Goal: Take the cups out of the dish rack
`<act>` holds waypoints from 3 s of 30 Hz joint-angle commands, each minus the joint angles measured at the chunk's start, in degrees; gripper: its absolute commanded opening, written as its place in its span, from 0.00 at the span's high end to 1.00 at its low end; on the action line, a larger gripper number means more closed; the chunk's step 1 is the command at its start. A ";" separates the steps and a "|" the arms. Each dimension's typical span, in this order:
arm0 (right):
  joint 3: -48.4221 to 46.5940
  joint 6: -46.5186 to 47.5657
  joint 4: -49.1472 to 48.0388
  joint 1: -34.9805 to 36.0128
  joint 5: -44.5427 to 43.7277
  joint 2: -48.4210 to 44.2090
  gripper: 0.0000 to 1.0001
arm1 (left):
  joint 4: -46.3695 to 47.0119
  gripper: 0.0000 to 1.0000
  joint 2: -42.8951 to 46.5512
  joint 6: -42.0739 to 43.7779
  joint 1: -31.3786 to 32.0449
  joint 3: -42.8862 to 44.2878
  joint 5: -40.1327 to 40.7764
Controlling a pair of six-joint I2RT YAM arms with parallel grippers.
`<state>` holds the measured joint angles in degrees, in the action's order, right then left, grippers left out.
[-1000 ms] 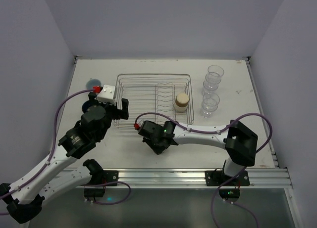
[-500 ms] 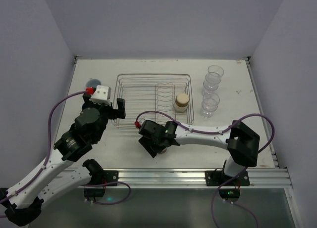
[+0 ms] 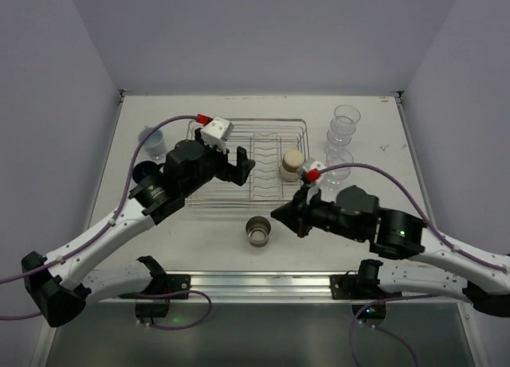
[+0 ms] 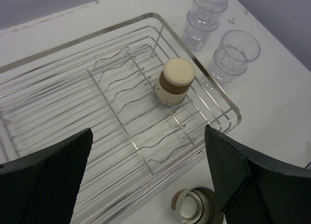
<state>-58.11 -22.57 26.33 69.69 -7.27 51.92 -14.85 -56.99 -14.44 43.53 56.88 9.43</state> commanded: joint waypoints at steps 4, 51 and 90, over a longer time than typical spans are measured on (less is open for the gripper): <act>5.37 -0.20 -10.06 -0.26 -7.46 -19.39 1.00 | 12.10 0.00 -16.46 2.47 1.12 6.83 -18.03; 11.79 -2.74 -5.85 -0.26 -23.85 -28.98 0.91 | 13.17 0.54 -54.47 12.88 0.42 29.00 -20.59; 11.88 1.65 -31.78 -21.26 22.39 -7.01 0.48 | 51.14 0.71 6.54 -37.93 -0.81 -20.75 -19.80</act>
<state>-42.96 -23.90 -2.24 48.71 12.43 45.08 29.26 -52.66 -44.49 43.11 37.45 -9.10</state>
